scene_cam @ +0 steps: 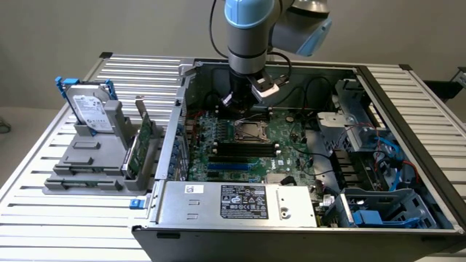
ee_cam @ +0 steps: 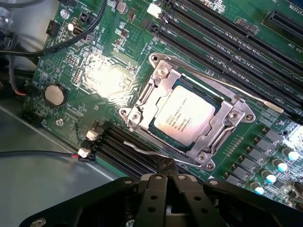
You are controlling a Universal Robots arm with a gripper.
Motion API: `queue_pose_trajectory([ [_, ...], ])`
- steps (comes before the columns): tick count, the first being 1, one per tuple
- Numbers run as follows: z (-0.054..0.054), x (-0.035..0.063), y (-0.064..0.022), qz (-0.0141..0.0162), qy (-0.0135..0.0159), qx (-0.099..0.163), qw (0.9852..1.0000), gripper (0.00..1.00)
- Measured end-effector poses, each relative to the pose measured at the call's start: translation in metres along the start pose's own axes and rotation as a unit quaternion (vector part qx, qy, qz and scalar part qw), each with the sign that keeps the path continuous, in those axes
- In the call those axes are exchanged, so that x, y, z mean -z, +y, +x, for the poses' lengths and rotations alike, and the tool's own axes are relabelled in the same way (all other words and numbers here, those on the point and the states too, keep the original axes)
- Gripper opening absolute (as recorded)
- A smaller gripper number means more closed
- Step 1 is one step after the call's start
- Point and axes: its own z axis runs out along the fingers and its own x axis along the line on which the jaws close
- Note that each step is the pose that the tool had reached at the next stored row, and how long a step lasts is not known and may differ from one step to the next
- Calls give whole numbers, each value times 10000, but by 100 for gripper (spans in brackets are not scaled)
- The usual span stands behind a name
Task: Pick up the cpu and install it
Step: 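Install the first cpu locking lever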
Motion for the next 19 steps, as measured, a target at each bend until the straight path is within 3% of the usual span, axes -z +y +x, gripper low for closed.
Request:
queue_pose_trajectory([
  [19,42,-37,32,0,0,-1,10000,11],
])
